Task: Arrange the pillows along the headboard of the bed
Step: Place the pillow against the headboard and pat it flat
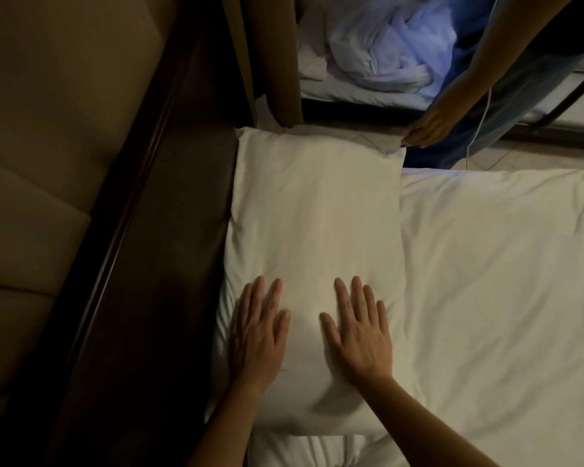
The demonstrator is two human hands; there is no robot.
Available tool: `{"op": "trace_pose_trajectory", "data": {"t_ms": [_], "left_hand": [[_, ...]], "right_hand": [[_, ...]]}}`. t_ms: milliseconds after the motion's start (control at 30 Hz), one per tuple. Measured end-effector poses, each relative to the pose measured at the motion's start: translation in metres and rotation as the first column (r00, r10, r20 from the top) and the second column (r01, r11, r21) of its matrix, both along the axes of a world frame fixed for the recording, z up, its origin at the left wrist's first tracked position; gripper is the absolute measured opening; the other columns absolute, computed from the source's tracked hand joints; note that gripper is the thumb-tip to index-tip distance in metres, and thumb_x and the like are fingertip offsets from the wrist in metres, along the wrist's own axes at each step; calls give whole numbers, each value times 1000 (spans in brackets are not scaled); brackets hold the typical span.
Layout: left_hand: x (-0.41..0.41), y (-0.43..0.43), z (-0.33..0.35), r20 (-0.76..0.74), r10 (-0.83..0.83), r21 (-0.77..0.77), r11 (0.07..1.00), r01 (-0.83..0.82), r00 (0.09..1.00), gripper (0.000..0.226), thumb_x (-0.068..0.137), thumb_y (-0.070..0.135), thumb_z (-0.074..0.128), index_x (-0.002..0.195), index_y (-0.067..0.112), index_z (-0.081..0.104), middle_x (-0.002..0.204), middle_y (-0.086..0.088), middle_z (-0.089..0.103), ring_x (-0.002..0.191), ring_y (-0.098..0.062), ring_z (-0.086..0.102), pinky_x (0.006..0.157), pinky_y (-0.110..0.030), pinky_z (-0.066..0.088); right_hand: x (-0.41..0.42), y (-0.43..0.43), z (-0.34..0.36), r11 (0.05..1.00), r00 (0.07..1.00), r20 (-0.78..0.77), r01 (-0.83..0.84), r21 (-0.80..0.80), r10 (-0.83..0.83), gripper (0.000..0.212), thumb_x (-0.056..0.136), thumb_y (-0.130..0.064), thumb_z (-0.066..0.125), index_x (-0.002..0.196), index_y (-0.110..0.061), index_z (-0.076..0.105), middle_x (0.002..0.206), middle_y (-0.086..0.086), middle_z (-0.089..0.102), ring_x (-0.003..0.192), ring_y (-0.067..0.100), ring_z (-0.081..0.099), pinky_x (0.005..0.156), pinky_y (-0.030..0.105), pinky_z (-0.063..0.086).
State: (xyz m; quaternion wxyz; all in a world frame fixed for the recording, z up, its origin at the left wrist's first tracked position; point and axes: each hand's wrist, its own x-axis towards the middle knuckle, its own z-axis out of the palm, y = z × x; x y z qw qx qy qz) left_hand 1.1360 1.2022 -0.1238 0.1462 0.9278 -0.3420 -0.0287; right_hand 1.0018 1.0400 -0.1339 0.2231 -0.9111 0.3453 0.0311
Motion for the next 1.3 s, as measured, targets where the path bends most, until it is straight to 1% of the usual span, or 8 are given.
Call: {"op": "trace_pose_trajectory", "data": {"t_ms": [133, 333, 433, 533, 733, 867, 1033, 1300], "left_hand": [[5, 3, -4, 13, 33, 26, 999, -33, 999, 58, 108, 47, 38, 164, 33, 28, 172, 1, 24, 159, -19, 17, 125, -45, 26], [3, -6, 11, -11, 49, 40, 998, -48, 999, 57, 106, 47, 42, 160, 30, 39, 167, -1, 35, 156, -22, 28, 125, -43, 26], [3, -20, 27, -43, 116, -16, 993, -116, 992, 54, 103, 44, 47, 153, 25, 51, 161, -6, 45, 149, -29, 39, 124, -45, 28], [-1, -45, 48, -78, 135, -81, 987, -142, 988, 53, 101, 41, 50, 148, 18, 57, 155, -11, 52, 145, -31, 43, 122, -48, 30], [-33, -103, 84, -139, 80, -16, 996, -83, 987, 53, 105, 45, 48, 155, 29, 47, 163, -1, 41, 151, -29, 32, 125, -44, 24], [-64, -137, 102, -167, 26, 26, 999, -22, 986, 54, 106, 48, 42, 158, 34, 41, 167, 3, 34, 154, -23, 24, 125, -41, 18], [-114, -170, 124, -155, -2, 75, 997, 14, 988, 54, 106, 49, 42, 158, 34, 41, 167, 2, 34, 155, -25, 25, 124, -43, 21], [-219, -191, 159, -150, 96, 144, 987, -75, 984, 57, 107, 54, 34, 161, 38, 32, 170, 5, 26, 157, -22, 16, 125, -46, 22]], "right_hand": [[-5, -11, -6, 1000, 1000, -15, -4, -7, 4, 68, 106, -70, 13, 165, -46, -11, 175, -11, -9, 161, 14, -12, 130, 46, 1], [-34, -36, 6, 988, 990, -100, 107, 113, -96, 69, 98, -80, 2, 158, -55, -20, 172, -18, -16, 160, 12, -12, 130, 48, 3], [-40, -53, 23, 986, 994, -80, 88, 139, -77, 77, 98, -82, 6, 165, -47, -9, 175, -13, -6, 162, 16, 0, 130, 45, 11], [-48, -70, 43, 985, 991, -46, 134, 109, -129, 82, 100, -79, 18, 168, -34, 10, 175, -2, 15, 159, 21, 17, 127, 41, 24], [-80, -100, 80, 988, 991, -8, 132, 79, -132, 80, 99, -77, 29, 165, -32, 24, 170, -1, 30, 154, 21, 29, 119, 43, 37], [-117, -125, 108, 989, 991, 1, 130, 72, -131, 82, 99, -77, 28, 166, -31, 23, 171, -2, 28, 155, 22, 27, 122, 43, 34], [-178, -162, 146, 991, 991, 29, 125, 51, -127, 81, 100, -75, 30, 167, -31, 22, 172, -3, 26, 156, 25, 27, 125, 44, 29], [-283, -208, 188, 1000, 1000, -4, 11, 27, -11, 82, 100, -75, 31, 168, -35, 9, 175, -6, 13, 158, 28, 19, 125, 53, 25]]}}
